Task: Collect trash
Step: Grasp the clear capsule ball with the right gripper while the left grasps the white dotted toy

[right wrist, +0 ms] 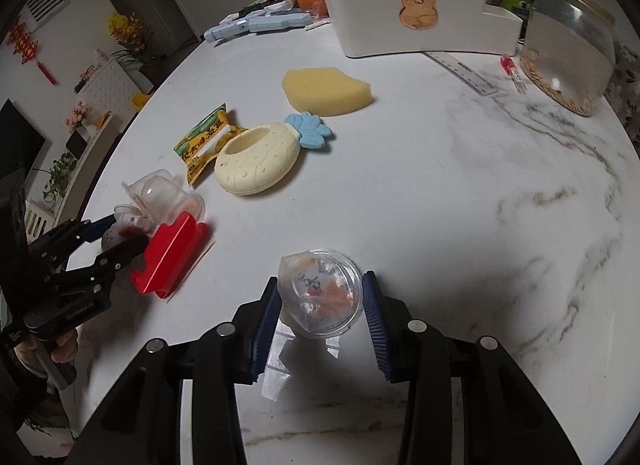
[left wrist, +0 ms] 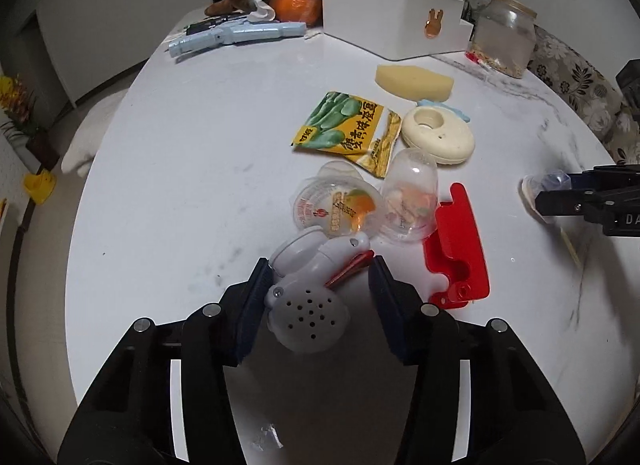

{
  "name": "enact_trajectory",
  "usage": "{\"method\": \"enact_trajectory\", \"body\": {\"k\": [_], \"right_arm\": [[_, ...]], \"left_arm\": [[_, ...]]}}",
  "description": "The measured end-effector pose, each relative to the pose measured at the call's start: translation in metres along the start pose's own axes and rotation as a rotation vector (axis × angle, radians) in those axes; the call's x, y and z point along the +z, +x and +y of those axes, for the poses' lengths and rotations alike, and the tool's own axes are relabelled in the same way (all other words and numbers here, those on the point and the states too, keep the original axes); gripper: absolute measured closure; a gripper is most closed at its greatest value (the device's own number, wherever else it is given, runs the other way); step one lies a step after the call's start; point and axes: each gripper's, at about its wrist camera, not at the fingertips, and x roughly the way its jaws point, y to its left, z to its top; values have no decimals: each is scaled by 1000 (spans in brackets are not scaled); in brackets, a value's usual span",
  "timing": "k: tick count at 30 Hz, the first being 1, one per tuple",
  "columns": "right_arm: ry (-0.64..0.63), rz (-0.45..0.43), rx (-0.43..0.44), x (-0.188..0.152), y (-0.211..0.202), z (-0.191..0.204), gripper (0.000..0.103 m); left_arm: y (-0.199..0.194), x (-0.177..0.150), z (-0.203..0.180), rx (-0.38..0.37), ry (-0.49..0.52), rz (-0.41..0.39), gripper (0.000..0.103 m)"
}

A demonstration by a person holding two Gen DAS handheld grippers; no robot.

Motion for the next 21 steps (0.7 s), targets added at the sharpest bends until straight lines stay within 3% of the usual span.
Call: {"method": "enact_trajectory", "body": {"k": [5,11,15,21], "right_arm": [[-2,-22,24,-7,-16,1,62],[-71,-40,91,-35,-64,12,62],[-149,-34,144,-71,-103,21,62],[-317,34,221,-163,-163,32,62]], "left_arm": [[-28,-14,-6,8,-68,7,54],[-111,-47,-35,-2,-124,-38,54],[-154,-76,-69,15,-120,-59,54],[-199,-140,-143,1,-73,-27,53]]}}
